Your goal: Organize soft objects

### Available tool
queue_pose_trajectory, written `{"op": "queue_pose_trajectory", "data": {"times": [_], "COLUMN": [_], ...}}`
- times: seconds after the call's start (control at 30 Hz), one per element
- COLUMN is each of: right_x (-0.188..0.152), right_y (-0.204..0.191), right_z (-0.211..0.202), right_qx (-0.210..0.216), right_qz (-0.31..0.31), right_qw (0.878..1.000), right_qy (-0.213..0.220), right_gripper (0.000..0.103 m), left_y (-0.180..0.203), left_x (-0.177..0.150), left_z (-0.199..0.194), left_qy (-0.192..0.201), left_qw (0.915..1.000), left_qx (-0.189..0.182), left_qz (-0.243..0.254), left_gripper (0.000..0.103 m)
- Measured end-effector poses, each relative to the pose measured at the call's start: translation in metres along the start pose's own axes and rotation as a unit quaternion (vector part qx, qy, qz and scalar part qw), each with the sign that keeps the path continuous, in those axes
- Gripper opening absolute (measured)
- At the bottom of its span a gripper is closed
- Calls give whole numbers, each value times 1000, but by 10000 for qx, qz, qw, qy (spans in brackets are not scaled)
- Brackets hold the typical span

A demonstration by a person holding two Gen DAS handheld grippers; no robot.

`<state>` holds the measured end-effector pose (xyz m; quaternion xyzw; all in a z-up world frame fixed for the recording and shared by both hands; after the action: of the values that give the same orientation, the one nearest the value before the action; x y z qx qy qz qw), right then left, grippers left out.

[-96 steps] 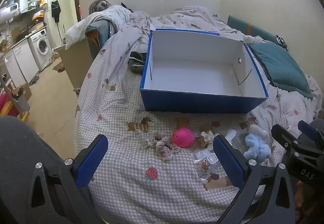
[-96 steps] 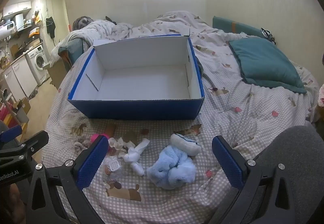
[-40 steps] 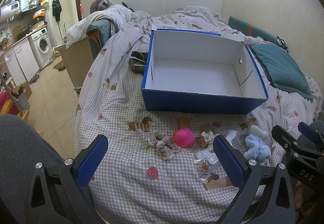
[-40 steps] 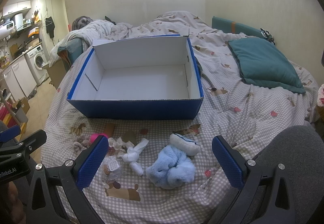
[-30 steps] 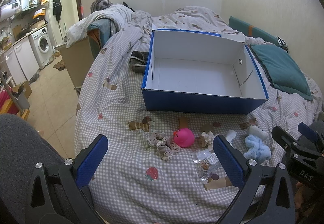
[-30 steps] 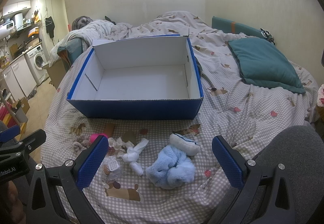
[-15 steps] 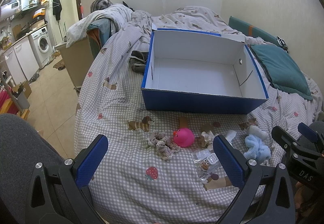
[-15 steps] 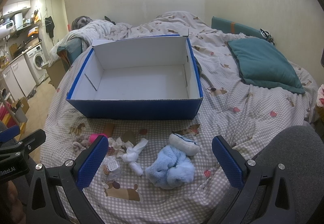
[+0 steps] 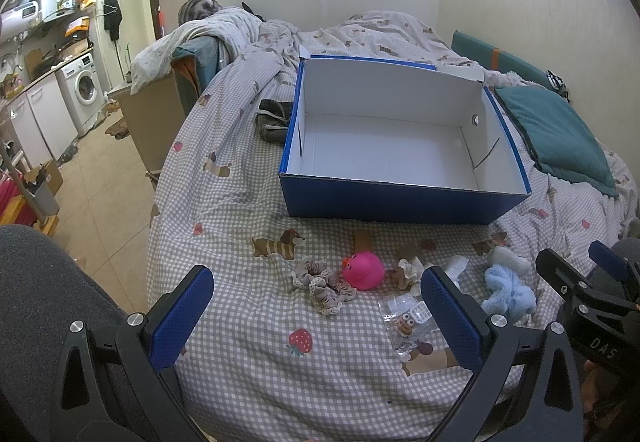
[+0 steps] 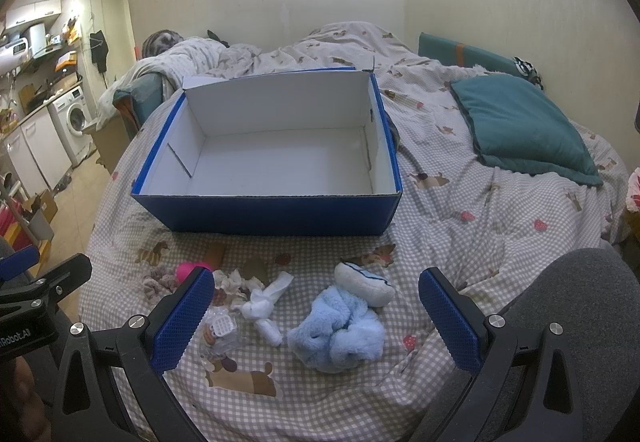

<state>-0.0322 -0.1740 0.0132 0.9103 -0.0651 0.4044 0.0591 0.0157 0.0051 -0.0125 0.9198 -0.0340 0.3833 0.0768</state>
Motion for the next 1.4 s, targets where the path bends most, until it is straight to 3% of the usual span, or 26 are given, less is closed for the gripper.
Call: {"op": "queue_pose_trajectory", "data": {"times": [0.43, 0.53, 0.67, 0.83, 0.9, 0.97, 1.0, 1.1, 1.33, 1.4], "right_x": [3, 13, 27, 37, 38, 39, 38, 37, 22, 9], "right_y": [2, 6, 11, 19, 23, 26, 28, 36, 60, 61], "right_z": [2, 8, 15, 33, 42, 51, 55, 66, 100, 111], "right_qx": [98, 397, 455, 426, 455, 447, 449, 427, 732, 754], "right_qz": [6, 20, -28, 22, 101, 159, 192, 412, 1057, 1145], "right_qw": [9999, 9981, 9972, 9960, 9946, 9932, 9925, 9903, 9703, 9621], "right_qy": [-125, -480, -589, -783, -923, -1058, -1120, -1255, -2051, -2356], "right_gripper": [103, 103, 103, 103, 103, 103, 103, 103, 103, 103], "left_y": [-2, -10, -28, -37, -38, -40, -41, -43, -45, -48], "left_x": [4, 15, 34, 47, 47, 42, 38, 23, 0, -9], "left_z": [-1, 5, 12, 38, 57, 79, 91, 125, 162, 168], "left_qy": [-58, -234, -438, -981, -1380, -1859, -2114, -2828, -3187, -3252], "left_qw": [10000, 9994, 9972, 9935, 9893, 9810, 9750, 9528, 9412, 9381], "left_qx": [12, 80, 364, 439, 145, 2, -131, -348, -118, -181], "left_qz": [-57, -230, -481, -376, -456, -562, -675, -1052, -1112, -1175], "left_gripper": [103, 103, 103, 103, 98, 85, 73, 70, 70, 62]}}
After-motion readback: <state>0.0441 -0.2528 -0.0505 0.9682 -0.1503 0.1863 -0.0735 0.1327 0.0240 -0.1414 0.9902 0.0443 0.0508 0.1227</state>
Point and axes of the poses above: each gripper's, at about its wrist camera, not at the fingertips, and z roughly the way its jaws point, y to its right, x to its top, the point moved 2 cm from there along z, roughly the way its jaws point, and after that the axes turned 9 degrees about -x, right-handed, at the moved point
